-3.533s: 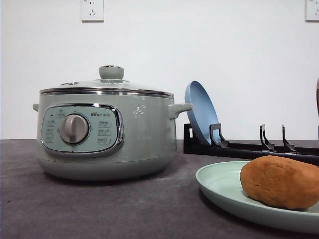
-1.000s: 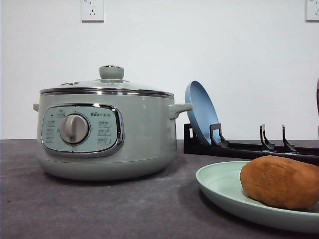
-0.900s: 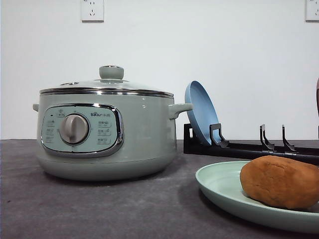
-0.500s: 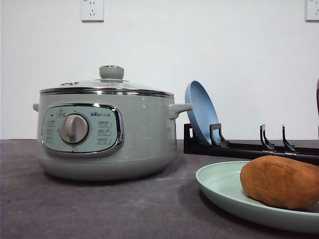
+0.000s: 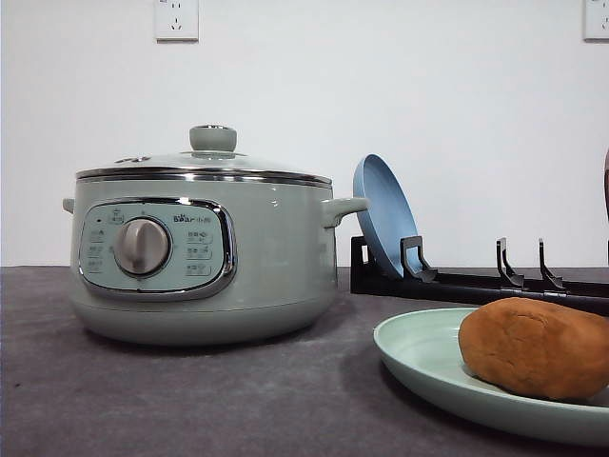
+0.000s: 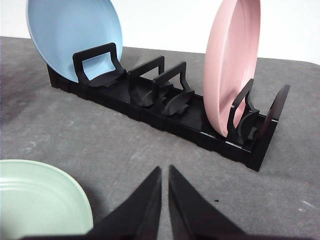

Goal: Transfer potato from steamer to green plate

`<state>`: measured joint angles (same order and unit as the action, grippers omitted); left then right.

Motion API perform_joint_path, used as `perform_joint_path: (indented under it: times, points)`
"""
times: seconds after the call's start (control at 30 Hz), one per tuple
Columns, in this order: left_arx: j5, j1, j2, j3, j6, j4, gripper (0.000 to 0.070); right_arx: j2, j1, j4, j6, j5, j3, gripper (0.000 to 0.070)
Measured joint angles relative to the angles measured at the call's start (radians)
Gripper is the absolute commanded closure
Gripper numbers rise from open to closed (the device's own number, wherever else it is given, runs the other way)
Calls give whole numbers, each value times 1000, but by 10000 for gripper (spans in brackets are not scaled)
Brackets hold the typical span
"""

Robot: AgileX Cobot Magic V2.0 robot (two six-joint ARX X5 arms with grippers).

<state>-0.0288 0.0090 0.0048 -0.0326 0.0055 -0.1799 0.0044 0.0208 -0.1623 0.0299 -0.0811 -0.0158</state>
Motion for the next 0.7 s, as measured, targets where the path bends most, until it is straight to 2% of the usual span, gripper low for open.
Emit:
perform_joint_path:
  times: [0.7]
  points:
    - [0,0,0,0,0,0,700,0,0,0,0,0,0,687]
